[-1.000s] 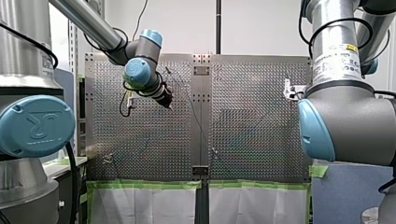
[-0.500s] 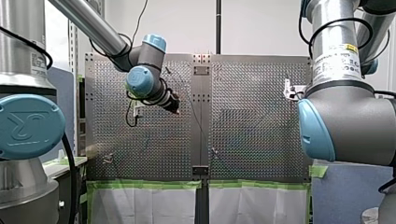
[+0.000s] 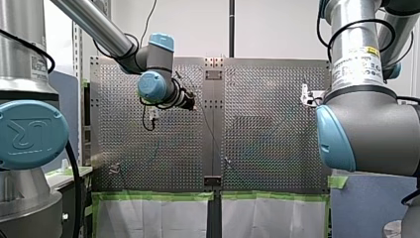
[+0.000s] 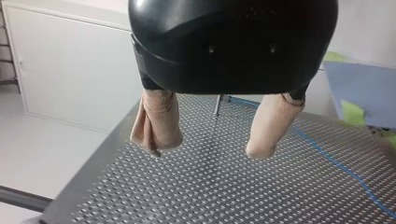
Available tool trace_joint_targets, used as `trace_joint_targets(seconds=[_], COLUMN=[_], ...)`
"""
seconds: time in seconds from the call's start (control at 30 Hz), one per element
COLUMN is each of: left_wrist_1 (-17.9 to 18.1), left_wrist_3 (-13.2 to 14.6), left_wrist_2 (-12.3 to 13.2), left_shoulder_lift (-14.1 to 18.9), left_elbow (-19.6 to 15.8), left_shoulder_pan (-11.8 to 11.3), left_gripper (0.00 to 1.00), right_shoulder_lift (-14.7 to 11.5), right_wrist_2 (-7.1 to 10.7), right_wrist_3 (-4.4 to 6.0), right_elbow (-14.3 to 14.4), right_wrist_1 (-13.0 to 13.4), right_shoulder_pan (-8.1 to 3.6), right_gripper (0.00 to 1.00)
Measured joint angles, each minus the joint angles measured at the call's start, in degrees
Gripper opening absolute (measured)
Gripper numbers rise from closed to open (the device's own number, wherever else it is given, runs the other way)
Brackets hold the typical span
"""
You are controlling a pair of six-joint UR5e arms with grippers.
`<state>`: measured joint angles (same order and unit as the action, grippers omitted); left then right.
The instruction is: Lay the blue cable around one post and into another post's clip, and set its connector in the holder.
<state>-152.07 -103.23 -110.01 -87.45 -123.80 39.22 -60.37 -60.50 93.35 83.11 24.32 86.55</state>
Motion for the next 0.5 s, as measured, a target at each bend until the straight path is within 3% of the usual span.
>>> trace_joint_targets(seconds=[0.5], left_wrist_1=[7.43], left_wrist_3=[2.18], left_wrist_2=[-0.12], left_shoulder_lift=[3.52], left_elbow=[0.0], left_shoulder_pan=[0.53], left_gripper=[1.0], right_shoulder_lift=[0.0], right_wrist_2=[0.0], right_wrist_3=[0.0], right_elbow=[0.0], right_wrist_1=[0.0], right_shoulder_pan=[0.0], right_gripper=[1.0])
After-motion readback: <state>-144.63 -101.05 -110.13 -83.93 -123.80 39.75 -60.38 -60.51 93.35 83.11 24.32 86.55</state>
